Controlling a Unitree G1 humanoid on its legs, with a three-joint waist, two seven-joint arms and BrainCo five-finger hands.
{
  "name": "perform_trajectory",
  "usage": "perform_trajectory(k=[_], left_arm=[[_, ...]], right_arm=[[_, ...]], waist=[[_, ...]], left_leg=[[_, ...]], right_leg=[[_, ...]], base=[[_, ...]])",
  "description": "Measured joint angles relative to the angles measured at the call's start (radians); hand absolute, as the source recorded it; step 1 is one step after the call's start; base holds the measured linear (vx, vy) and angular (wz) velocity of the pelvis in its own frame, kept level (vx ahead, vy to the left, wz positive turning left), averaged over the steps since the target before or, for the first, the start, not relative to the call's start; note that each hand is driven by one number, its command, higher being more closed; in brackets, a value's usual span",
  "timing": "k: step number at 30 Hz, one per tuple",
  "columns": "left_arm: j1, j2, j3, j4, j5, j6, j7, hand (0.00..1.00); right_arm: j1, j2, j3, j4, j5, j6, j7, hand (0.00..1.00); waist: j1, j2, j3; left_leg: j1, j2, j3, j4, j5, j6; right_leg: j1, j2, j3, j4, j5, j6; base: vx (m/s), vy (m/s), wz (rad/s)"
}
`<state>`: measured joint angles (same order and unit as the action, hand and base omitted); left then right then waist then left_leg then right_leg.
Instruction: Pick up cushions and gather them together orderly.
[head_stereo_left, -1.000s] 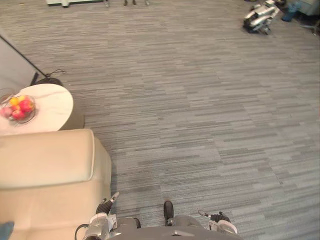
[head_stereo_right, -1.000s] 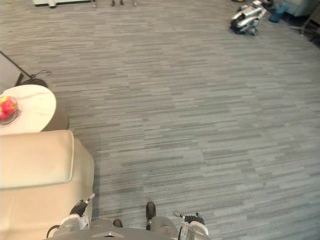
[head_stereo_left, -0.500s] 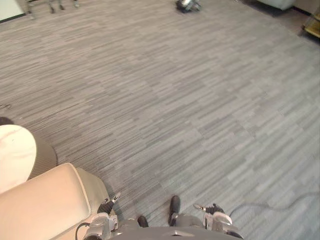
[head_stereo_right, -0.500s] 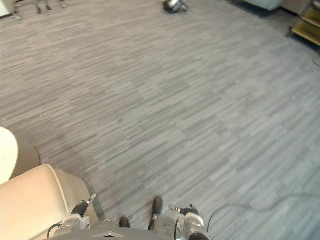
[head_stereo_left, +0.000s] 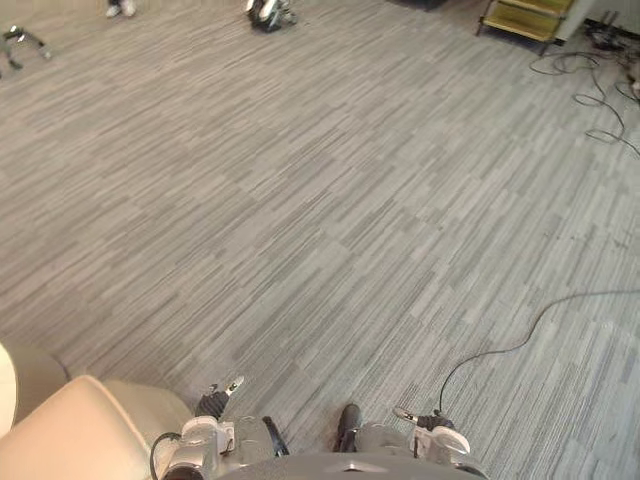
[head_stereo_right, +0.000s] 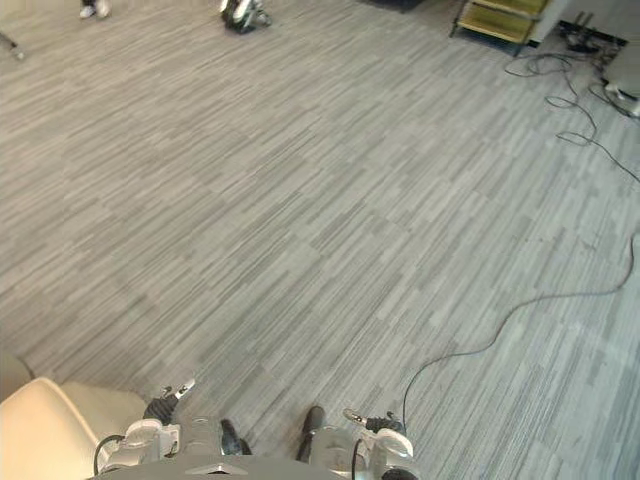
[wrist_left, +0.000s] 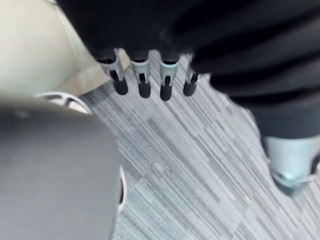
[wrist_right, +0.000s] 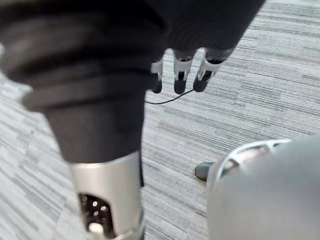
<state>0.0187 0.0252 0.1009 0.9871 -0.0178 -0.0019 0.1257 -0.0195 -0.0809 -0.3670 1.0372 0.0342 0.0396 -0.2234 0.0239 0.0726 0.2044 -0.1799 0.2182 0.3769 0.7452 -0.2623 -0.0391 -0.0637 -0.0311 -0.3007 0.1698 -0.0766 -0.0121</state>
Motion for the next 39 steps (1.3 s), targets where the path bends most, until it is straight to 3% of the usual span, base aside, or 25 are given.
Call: perform_trajectory(k=[4, 5, 8, 10, 11, 13, 15, 16, 18, 20, 22, 23, 24, 27, 28, 29, 30, 31, 32, 34, 36, 38, 39], left_arm=[[0.0, -0.009, 0.005, -0.018, 0.0, 0.0, -0.002, 0.0], [-0.001, -0.01, 0.007, -0.019, 0.0, 0.0, -0.002, 0.0], [-0.002, -0.015, 0.02, -0.019, 0.001, 0.0, -0.002, 0.0], [-0.005, -0.013, 0.045, -0.021, -0.001, -0.009, -0.003, 0.0], [-0.005, -0.006, 0.057, -0.026, 0.0, -0.008, -0.002, 0.0], [0.007, -0.006, 0.072, -0.033, 0.0, -0.008, -0.002, 0.0], [0.012, -0.003, 0.081, -0.03, 0.001, -0.007, -0.002, 0.0], [0.013, 0.0, 0.083, -0.025, 0.002, -0.006, -0.002, 0.0], [0.018, 0.008, 0.082, -0.015, 0.002, 0.002, -0.002, 0.0], [0.028, 0.016, 0.072, -0.004, 0.002, 0.005, -0.002, 0.0], [0.033, 0.015, 0.072, -0.001, 0.002, 0.007, -0.002, 0.0], [0.032, 0.014, 0.072, 0.006, 0.002, 0.007, -0.002, 0.0], [0.033, 0.016, 0.073, 0.008, 0.002, 0.008, -0.001, 0.0], [0.032, 0.012, 0.069, 0.018, 0.002, 0.01, -0.002, 0.0], [0.032, 0.014, 0.058, 0.023, 0.002, 0.009, -0.002, 0.0], [0.034, 0.019, 0.053, 0.025, 0.002, 0.006, -0.002, 0.0], [0.035, 0.03, 0.054, 0.026, 0.002, 0.003, -0.002, 0.0], [0.024, 0.017, 0.054, 0.042, 0.002, 0.001, -0.002, 0.0], [0.013, 0.004, 0.053, 0.055, 0.008, 0.001, -0.005, 0.0], [-0.001, -0.023, 0.054, 0.056, 0.025, 0.001, -0.004, 0.0], [-0.003, -0.036, 0.055, 0.056, 0.031, 0.003, -0.004, 0.0], [-0.008, -0.04, 0.063, 0.045, 0.042, 0.003, -0.008, 0.0], [-0.007, -0.04, 0.064, 0.043, 0.043, 0.002, -0.008, 0.0]], right_arm=[[-0.001, -0.009, 0.0, -0.003, 0.001, 0.003, -0.003, 0.0], [0.0, -0.009, 0.0, -0.003, 0.001, 0.003, -0.005, 0.0], [-0.001, -0.01, 0.002, -0.004, 0.0, 0.003, -0.006, 0.0], [-0.005, -0.004, -0.002, -0.004, 0.001, 0.004, -0.006, 0.0], [-0.002, 0.003, -0.001, -0.003, -0.002, 0.007, -0.005, 0.0], [0.002, 0.013, -0.001, -0.005, -0.002, 0.007, -0.005, 0.0], [0.005, 0.036, -0.002, -0.019, -0.005, 0.008, 0.003, 0.0], [0.008, 0.037, 0.0, -0.033, -0.005, 0.008, 0.005, 0.0], [0.005, 0.034, -0.001, -0.044, -0.002, 0.003, 0.006, 0.0], [-0.003, 0.033, 0.0, -0.048, -0.003, -0.003, 0.018, 0.0], [-0.004, 0.033, 0.003, -0.057, -0.003, -0.006, 0.026, 0.0], [-0.01, 0.031, 0.003, -0.057, -0.003, -0.01, 0.027, 0.0], [-0.022, 0.032, 0.004, -0.057, -0.003, -0.012, 0.028, 0.0], [-0.03, 0.032, 0.014, -0.078, -0.003, -0.015, 0.036, 0.0], [-0.032, 0.031, 0.014, -0.078, -0.003, -0.015, 0.039, 0.0], [-0.019, 0.03, 0.019, -0.075, -0.008, -0.012, 0.039, 0.0], [-0.005, 0.031, 0.027, -0.07, -0.012, -0.01, 0.039, 0.0], [0.002, 0.015, 0.03, -0.065, -0.017, -0.009, 0.04, 0.0], [-0.011, -0.008, 0.031, -0.06, -0.027, -0.007, 0.04, 0.0], [-0.014, -0.02, 0.003, -0.036, -0.039, -0.006, 0.039, 0.0], [-0.005, -0.01, -0.022, -0.039, -0.038, -0.002, 0.038, 0.0], [0.02, -0.007, -0.017, -0.045, -0.036, -0.001, 0.037, 0.0], [0.031, -0.008, -0.005, -0.053, -0.036, -0.001, 0.034, 0.0]], waist=[[0.01, 0.003, 0.005], [0.013, 0.004, 0.006], [0.032, 0.008, 0.01], [0.036, 0.005, 0.02], [0.035, -0.013, 0.019], [0.044, -0.029, 0.001], [0.064, -0.046, -0.021], [0.056, -0.052, -0.025], [0.041, -0.053, -0.027], [0.02, -0.053, -0.025], [0.015, -0.052, -0.021], [0.014, -0.039, -0.011], [0.007, -0.045, -0.006], [-0.014, -0.038, 0.003], [-0.02, -0.04, 0.004], [-0.03, -0.064, 0.002], [-0.035, -0.079, 0.004], [-0.039, -0.065, 0.006], [-0.04, -0.036, 0.006], [-0.05, -0.007, 0.015], [-0.059, -0.003, 0.015], [-0.059, 0.001, 0.017], [-0.054, 0.004, 0.017]], left_leg=[[-0.043, -0.087, -0.127, -0.282, 0.008, -0.018], [-0.046, -0.115, -0.176, -0.411, 0.049, -0.027], [-0.01, -0.159, -0.213, -0.519, 0.164, -0.031], [-0.022, -0.172, -0.207, -0.474, 0.137, 0.007], [-0.029, -0.192, -0.201, -0.428, 0.111, 0.04], [-0.027, -0.21, -0.174, -0.391, 0.061, 0.053], [-0.007, -0.231, -0.118, -0.383, 0.013, 0.07], [0.01, -0.239, -0.095, -0.379, -0.002, 0.089], [0.055, -0.25, -0.073, -0.371, -0.031, 0.118], [0.16, -0.253, -0.07, -0.404, -0.063, 0.126], [0.25, -0.244, -0.076, -0.463, -0.064, 0.125], [0.309, -0.229, -0.075, -0.506, -0.063, 0.125], [0.348, -0.215, -0.073, -0.523, -0.063, 0.125], [0.4, -0.173, -0.075, -0.53, -0.063, 0.124], [0.422, -0.166, -0.079, -0.543, -0.061, 0.12], [0.466, -0.177, -0.107, -0.559, -0.049, 0.072], [0.483, -0.186, -0.136, -0.557, -0.051, 0.044], [0.509, -0.17, -0.184, -0.552, -0.06, 0.03], [0.494, -0.142, -0.213, -0.533, -0.036, 0.004], [0.489, -0.12, -0.267, -0.491, 0.039, -0.025], [0.467, -0.099, -0.274, -0.399, 0.109, -0.061], [0.369, -0.061, -0.294, -0.134, 0.303, -0.098], [0.3, -0.029, -0.289, 0.037, 0.299, -0.104]], right_leg=[[0.0, -0.007, 0.09, -0.018, -0.002, 0.003], [0.001, -0.013, 0.103, -0.031, -0.002, 0.004], [0.024, -0.014, 0.162, -0.093, -0.002, 0.012], [0.014, -0.024, 0.192, -0.037, -0.023, 0.03], [0.019, -0.05, 0.211, -0.003, -0.046, 0.079], [-0.006, -0.076, 0.244, 0.049, -0.096, 0.107], [-0.062, -0.106, 0.294, 0.194, -0.157, 0.143], [-0.114, -0.123, 0.302, 0.338, -0.183, 0.148], [-0.191, -0.14, 0.292, 0.574, -0.163, 0.143], [-0.24, -0.185, 0.217, 0.774, -0.076, 0.115], [-0.265, -0.192, 0.143, 0.856, -0.128, 0.085], [-0.282, -0.179, 0.088, 0.848, -0.183, 0.051], [-0.302, -0.162, 0.04, 0.798, -0.215, 0.031], [-0.383, -0.104, -0.005, 0.545, -0.19, 0.019], [-0.401, -0.08, 0.007, 0.424, -0.135, 0.019], [-0.384, -0.051, 0.05, 0.149, 0.035, 0.017], [-0.366, -0.051, 0.073, 0.065, 0.153, -0.003], [-0.351, -0.035, 0.083, 0.088, 0.249, -0.04], [-0.361, -0.023, 0.075, 0.122, 0.215, -0.046], [-0.373, -0.013, 0.055, 0.218, 0.118, -0.06], [-0.35, -0.006, 0.043, 0.259, 0.048, -0.068], [-0.26, 0.021, 0.04, 0.236, -0.012, -0.068], [-0.206, 0.04, 0.053, 0.206, -0.031, -0.069]], base=[[0.11, 0.083, -0.67], [0.11, 0.126, -0.37], [0.22, 0.201, -0.54], [0.25, 0.199, -0.28], [0.29, 0.261, -0.04], [0.29, 0.238, -0.3], [0.26, 0.119, -0.55], [0.34, 0.106, -0.38], [0.37, 0.086, -0.29], [0.42, 0.055, -0.2], [0.46, -0.022, -0.18], [0.48, -0.065, -0.27], [0.39, -0.105, -0.27], [0.41, -0.152, -0.12], [0.62, -0.252, 0.17], [0.64, -0.277, 0.29], [0.65, -0.289, 0.38], [0.39, -0.187, 0.14], [0.45, -0.234, 0.07], [0.4, -0.222, 0.02], [0.47, -0.221, 0.11], [0.52, -0.205, 0.0], [0.39, -0.121, -0.19]])
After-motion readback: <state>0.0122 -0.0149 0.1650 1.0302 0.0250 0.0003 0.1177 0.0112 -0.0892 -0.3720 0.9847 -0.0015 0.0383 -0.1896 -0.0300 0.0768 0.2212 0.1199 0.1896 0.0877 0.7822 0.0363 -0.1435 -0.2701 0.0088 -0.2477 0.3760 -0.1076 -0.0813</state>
